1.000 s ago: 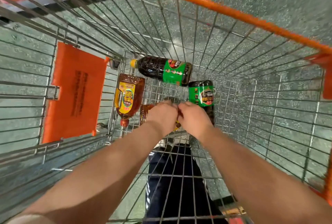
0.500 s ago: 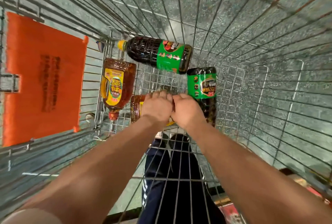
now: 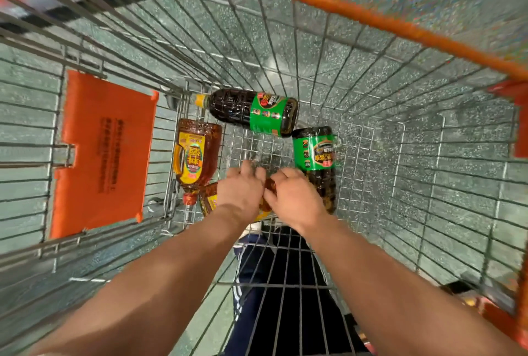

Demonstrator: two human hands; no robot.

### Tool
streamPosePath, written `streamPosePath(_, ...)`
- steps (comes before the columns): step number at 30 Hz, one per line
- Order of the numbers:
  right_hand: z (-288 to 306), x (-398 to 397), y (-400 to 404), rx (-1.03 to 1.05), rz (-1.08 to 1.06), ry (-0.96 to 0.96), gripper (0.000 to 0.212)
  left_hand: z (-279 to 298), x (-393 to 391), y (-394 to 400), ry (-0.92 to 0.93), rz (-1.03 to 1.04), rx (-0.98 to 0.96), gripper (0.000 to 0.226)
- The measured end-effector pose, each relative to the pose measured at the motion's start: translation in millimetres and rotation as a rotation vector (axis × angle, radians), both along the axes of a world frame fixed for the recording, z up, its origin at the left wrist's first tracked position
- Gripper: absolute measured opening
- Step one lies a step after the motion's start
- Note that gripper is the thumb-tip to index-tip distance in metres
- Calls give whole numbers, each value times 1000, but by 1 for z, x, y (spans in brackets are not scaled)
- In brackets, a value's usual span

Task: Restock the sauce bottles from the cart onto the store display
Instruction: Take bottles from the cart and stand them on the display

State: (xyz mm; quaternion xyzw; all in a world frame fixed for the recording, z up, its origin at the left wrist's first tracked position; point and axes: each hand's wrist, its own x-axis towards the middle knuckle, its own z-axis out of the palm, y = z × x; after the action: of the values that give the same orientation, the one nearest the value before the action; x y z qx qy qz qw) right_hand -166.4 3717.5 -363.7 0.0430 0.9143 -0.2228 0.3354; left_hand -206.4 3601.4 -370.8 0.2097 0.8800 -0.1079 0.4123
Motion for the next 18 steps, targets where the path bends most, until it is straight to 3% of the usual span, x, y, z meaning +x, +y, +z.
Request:
streamPosePath(7,90,-15,5,-32,-150,21,43,86,-8,1,67,44,89,60)
streamPosePath(18,266,-27,27,52,-206,264,35,238,-1,18,235,153,330,73)
